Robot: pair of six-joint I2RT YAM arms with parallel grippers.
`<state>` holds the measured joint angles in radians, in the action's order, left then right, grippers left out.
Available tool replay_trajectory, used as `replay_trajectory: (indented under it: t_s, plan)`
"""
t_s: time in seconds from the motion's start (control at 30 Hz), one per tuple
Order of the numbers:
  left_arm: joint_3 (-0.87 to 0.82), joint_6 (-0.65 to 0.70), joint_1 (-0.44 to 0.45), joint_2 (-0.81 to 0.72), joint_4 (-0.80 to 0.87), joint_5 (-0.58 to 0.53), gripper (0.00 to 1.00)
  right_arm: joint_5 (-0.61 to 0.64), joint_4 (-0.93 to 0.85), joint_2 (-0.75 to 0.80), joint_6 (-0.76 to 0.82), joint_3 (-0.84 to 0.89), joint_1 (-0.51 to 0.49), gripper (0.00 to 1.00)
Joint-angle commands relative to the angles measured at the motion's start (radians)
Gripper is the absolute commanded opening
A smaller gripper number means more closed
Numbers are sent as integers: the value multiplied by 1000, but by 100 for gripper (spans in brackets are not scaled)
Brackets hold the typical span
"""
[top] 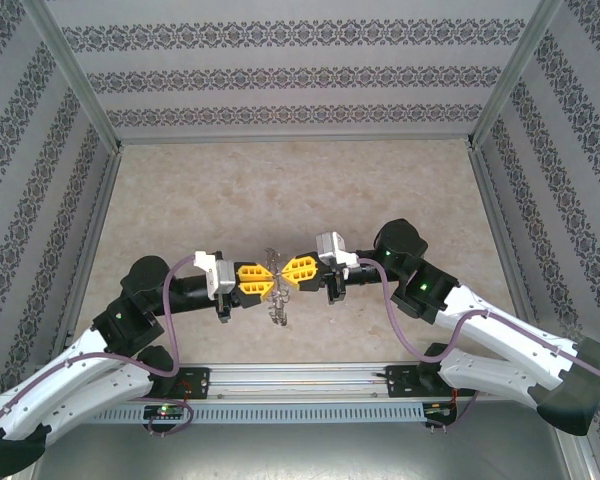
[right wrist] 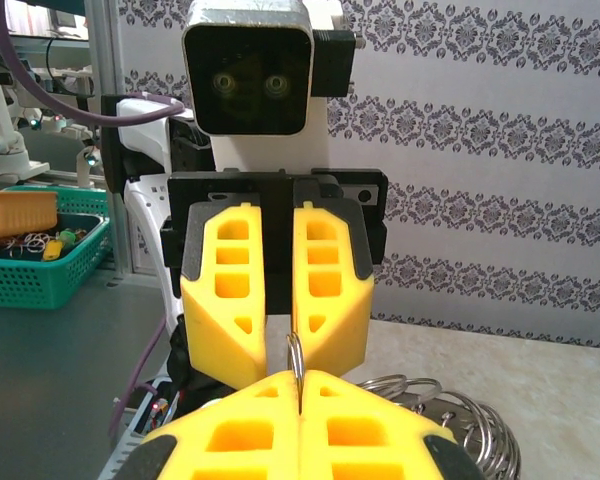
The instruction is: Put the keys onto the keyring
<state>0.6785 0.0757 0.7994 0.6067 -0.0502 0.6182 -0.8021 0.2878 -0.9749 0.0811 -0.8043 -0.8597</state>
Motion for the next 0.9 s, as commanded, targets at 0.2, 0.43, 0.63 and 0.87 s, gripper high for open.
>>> replay_trajectory:
  t_s: [0.2, 0.43, 0.63, 0.87]
  plan:
    - [38, 36, 16, 8, 4, -2, 18, -17, 75, 6, -14, 7, 1, 0]
    - [32, 40, 15, 25, -13, -6, 18, -29, 90, -1, -24, 15, 1, 0]
    - [18, 44, 15, 46, -62, -13, 3, -28, 99, -5, -29, 26, 1, 0]
    - [33, 69, 16, 43, -33, -24, 0, 13, 39, 17, -7, 31, 1, 0]
